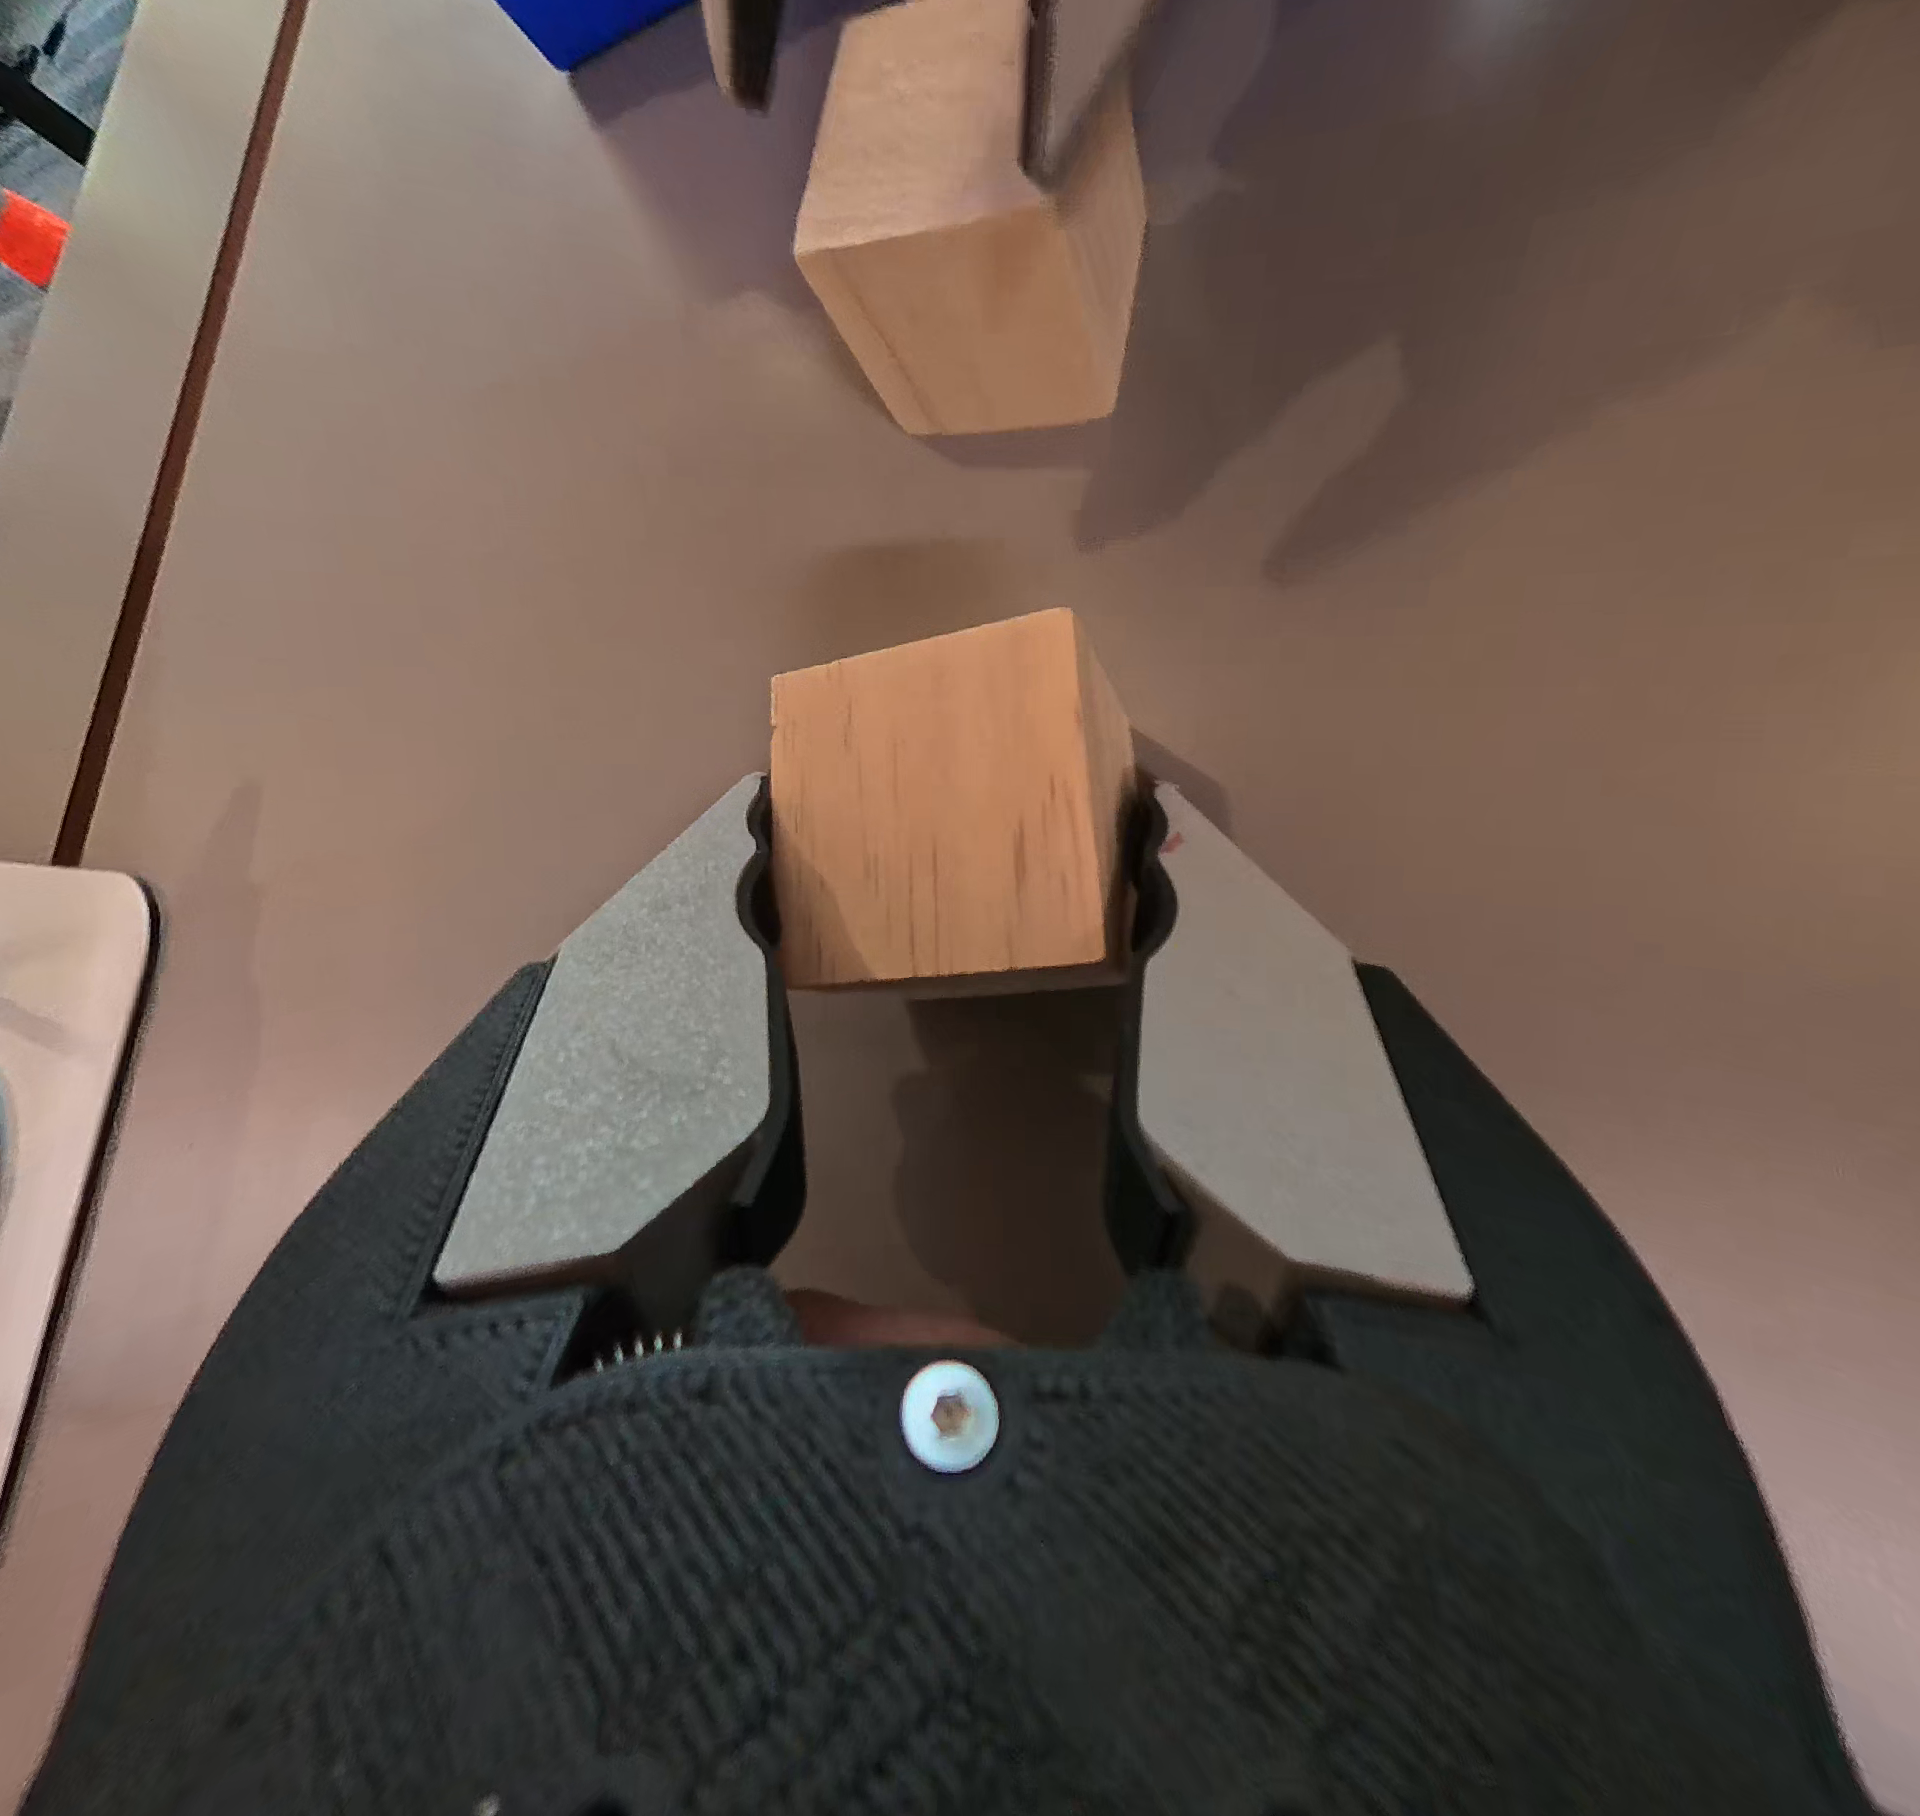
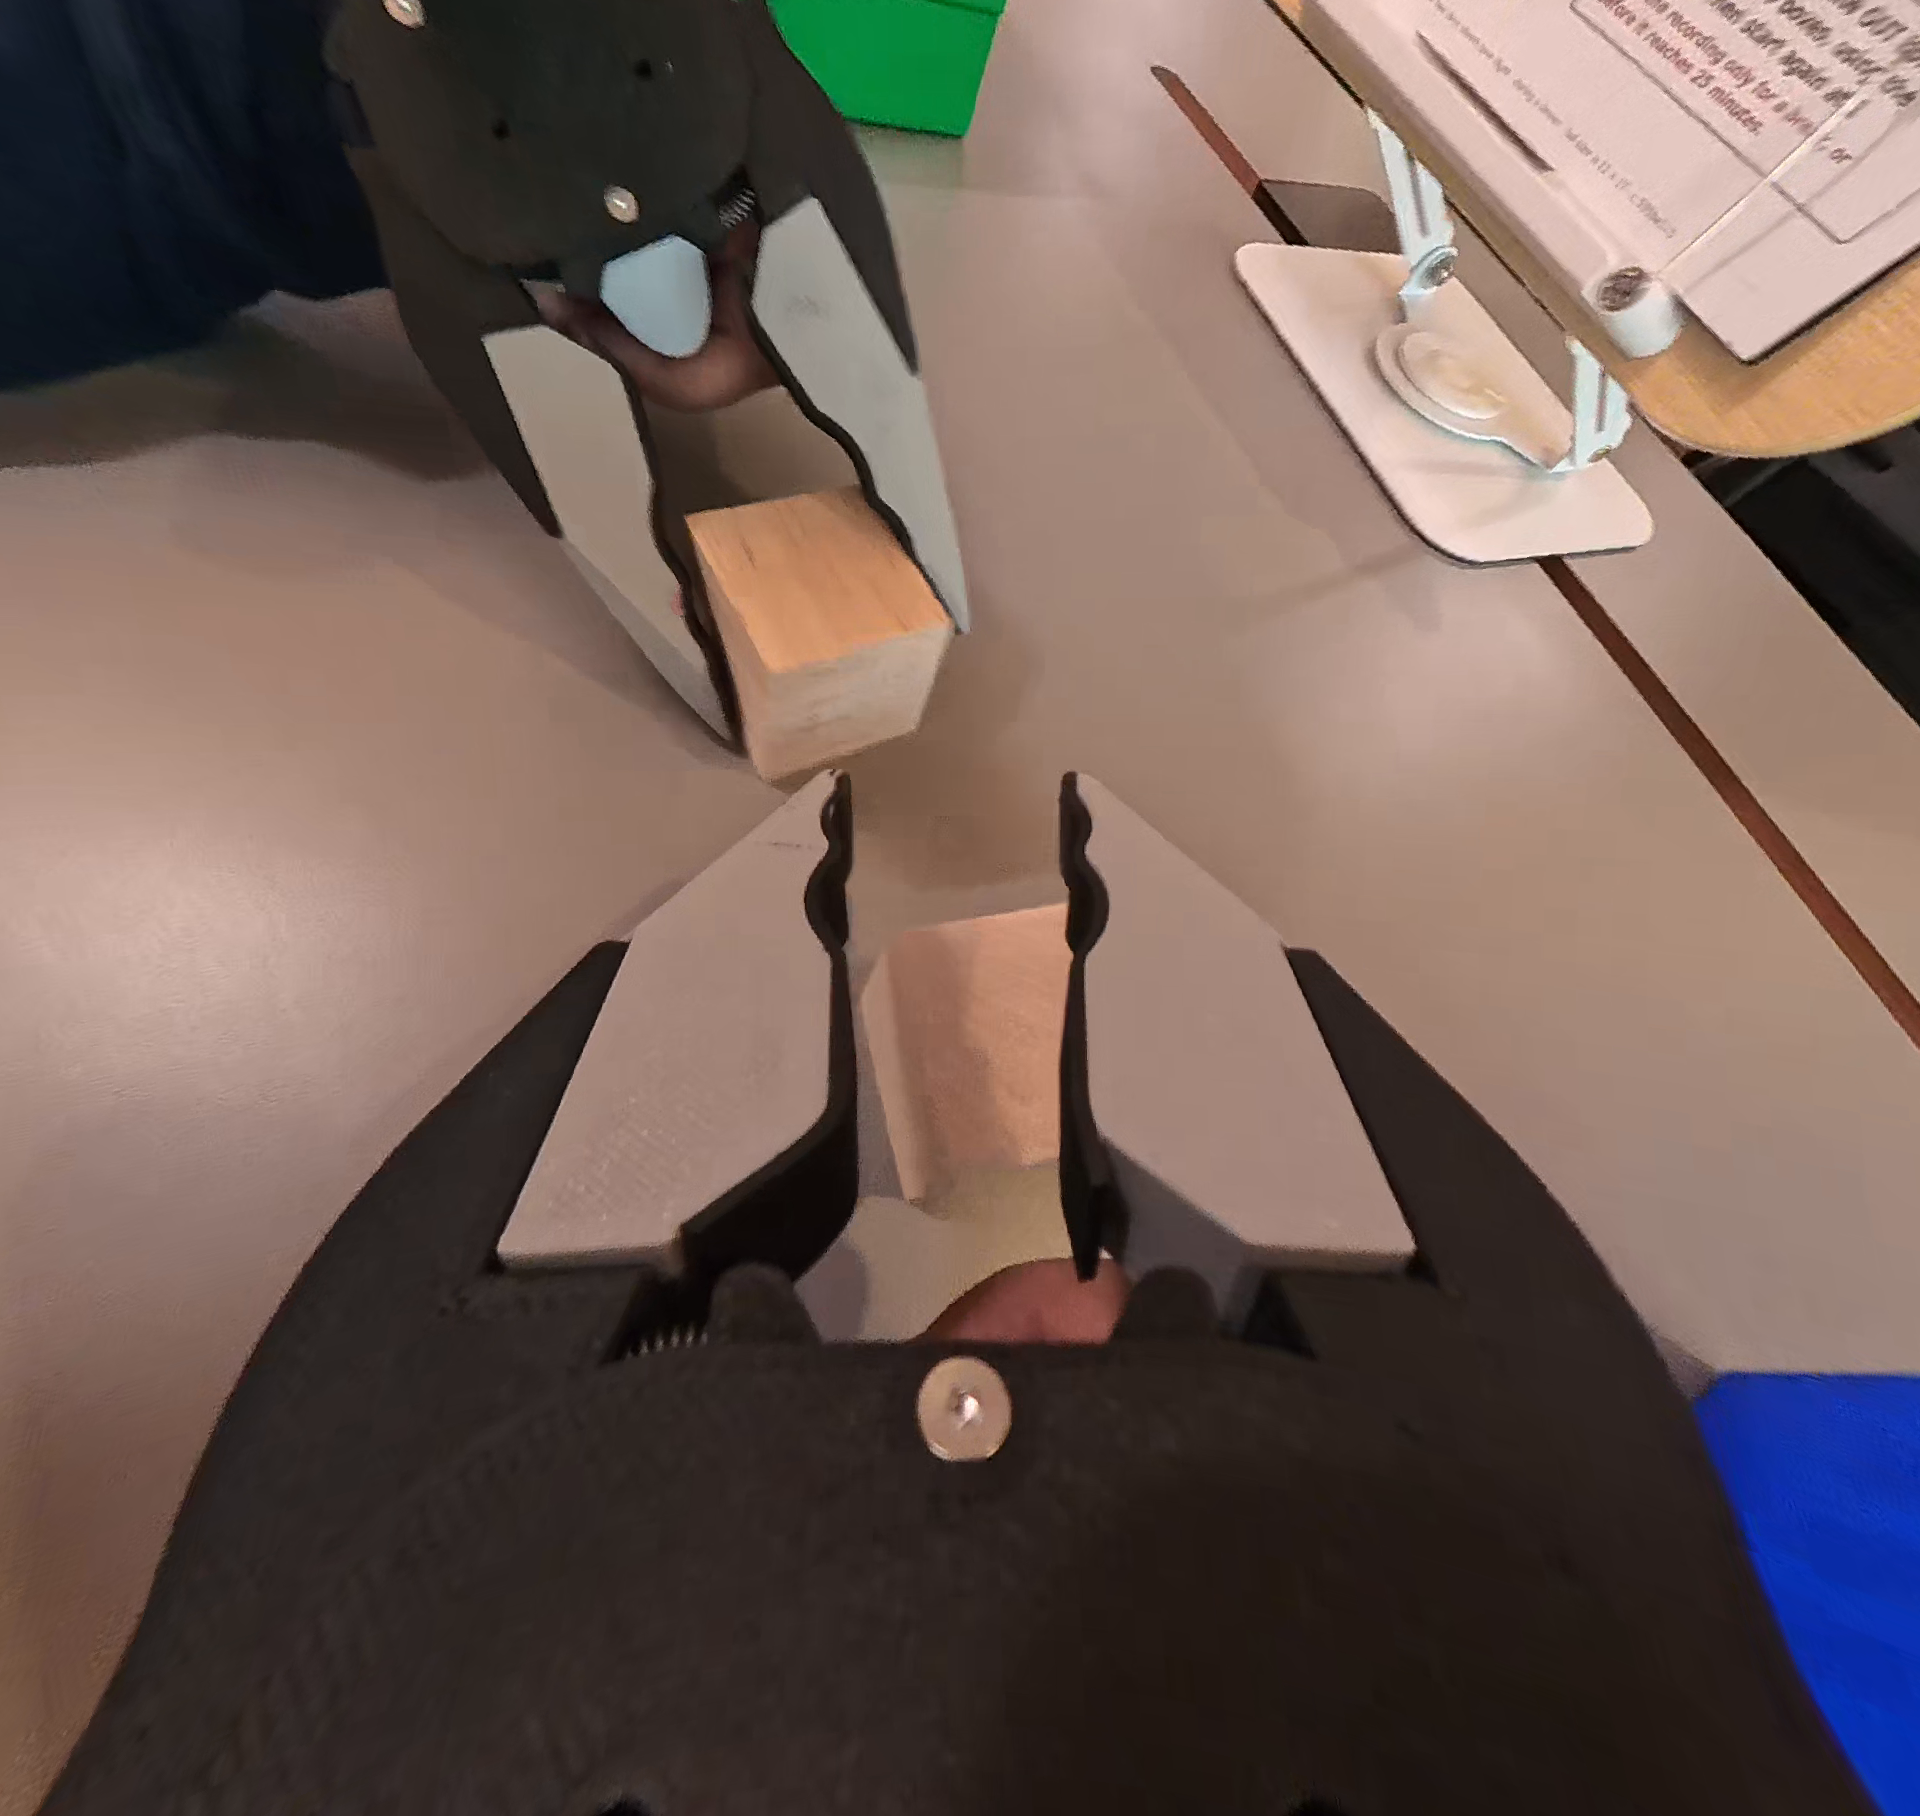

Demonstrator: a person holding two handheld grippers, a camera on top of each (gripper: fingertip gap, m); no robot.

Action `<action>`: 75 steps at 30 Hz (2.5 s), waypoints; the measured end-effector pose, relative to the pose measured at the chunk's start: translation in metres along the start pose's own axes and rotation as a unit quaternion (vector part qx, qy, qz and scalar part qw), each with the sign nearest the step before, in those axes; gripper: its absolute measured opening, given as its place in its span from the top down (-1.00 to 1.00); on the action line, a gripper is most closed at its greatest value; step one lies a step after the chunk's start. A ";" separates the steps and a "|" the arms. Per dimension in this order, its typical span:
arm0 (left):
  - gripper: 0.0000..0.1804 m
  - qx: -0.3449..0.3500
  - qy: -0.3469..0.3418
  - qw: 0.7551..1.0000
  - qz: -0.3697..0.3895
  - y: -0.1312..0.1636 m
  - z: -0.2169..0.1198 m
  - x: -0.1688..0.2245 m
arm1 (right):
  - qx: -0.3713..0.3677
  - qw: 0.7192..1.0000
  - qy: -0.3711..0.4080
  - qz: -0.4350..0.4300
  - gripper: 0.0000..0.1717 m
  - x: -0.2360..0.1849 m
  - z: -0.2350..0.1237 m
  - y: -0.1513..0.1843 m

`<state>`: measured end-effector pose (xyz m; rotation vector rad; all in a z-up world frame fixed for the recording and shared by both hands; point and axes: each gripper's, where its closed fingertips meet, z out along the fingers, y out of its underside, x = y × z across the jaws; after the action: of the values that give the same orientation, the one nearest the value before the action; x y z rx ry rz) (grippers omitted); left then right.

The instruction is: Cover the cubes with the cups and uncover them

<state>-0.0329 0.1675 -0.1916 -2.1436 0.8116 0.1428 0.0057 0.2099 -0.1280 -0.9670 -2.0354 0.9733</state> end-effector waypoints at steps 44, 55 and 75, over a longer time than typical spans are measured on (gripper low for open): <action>0.10 0.022 -0.006 1.000 0.005 -0.018 0.011 0.008 | 0.051 0.993 0.107 -0.014 0.78 0.024 0.000 -0.022; 0.09 -0.014 -0.169 0.972 -0.165 0.008 -0.066 -0.024 | 0.087 0.988 0.129 0.022 0.79 0.037 -0.007 -0.028; 0.17 -0.178 -0.349 0.717 -0.577 0.282 -0.263 -0.082 | 0.120 0.981 0.147 0.043 0.76 0.039 -0.015 -0.044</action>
<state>-0.3098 -0.1130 -0.1754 -2.2676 -1.1031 0.4239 -0.0165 0.2278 -0.0740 -1.0087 -1.6034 1.0276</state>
